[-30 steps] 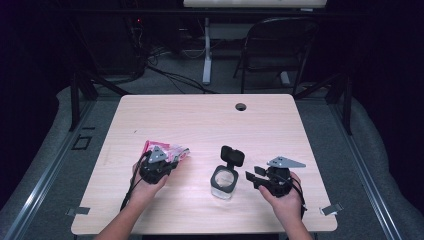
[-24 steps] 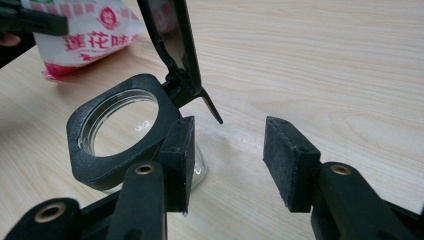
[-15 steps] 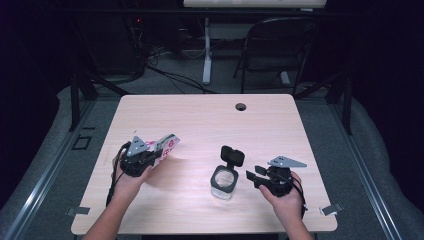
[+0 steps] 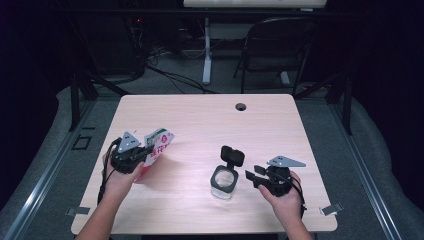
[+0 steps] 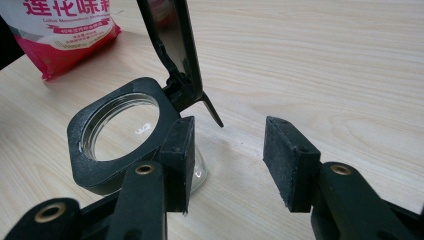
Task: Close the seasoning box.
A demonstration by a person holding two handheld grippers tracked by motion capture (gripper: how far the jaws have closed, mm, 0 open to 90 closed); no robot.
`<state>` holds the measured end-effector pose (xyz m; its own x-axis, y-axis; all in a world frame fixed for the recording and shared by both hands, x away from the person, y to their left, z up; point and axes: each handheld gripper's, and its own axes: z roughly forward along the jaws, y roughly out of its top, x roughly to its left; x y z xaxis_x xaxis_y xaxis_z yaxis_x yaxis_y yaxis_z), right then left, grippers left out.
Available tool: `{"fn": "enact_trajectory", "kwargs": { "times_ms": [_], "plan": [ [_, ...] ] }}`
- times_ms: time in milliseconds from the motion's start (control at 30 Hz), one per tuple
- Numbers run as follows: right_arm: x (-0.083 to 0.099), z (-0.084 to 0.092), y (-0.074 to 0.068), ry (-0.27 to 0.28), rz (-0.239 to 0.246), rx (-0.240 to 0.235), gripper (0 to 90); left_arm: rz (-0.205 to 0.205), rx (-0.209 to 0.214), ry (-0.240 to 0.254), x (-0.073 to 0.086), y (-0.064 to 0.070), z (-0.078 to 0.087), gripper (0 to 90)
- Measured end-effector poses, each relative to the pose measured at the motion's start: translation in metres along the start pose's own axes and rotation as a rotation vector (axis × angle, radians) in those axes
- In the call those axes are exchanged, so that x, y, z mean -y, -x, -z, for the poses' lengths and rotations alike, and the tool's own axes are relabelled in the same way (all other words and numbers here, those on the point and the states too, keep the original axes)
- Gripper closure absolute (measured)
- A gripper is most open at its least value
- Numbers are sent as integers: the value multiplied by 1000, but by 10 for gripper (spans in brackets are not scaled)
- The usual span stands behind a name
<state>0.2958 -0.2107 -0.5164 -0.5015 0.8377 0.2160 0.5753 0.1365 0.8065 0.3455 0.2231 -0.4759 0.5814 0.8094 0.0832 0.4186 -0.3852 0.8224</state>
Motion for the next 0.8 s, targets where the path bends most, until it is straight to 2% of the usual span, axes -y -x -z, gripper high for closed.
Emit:
{"fn": "enact_trajectory", "kwargs": {
  "times_ms": [100,300,367,400,500,633,733,800],
  "plan": [
    [0,0,0,3,0,0,559,-8,-23,16,-4,-2,8,900],
    [0,0,0,-9,9,3,559,2,-40,47,-8,-7,20,900],
    [0,0,0,-2,4,4,559,-7,-54,65,-11,-7,27,900],
    [0,0,0,1,3,4,559,-27,-66,80,-17,-4,35,900],
    [0,0,1,3,1,7,559,-45,-65,93,-21,0,41,900],
    [0,0,0,3,1,4,559,-54,-16,132,-27,8,47,900],
    [0,0,0,5,2,2,559,-63,12,133,-29,13,48,900],
    [0,0,0,6,1,4,559,-86,29,136,-32,20,47,900]
  ]
}}
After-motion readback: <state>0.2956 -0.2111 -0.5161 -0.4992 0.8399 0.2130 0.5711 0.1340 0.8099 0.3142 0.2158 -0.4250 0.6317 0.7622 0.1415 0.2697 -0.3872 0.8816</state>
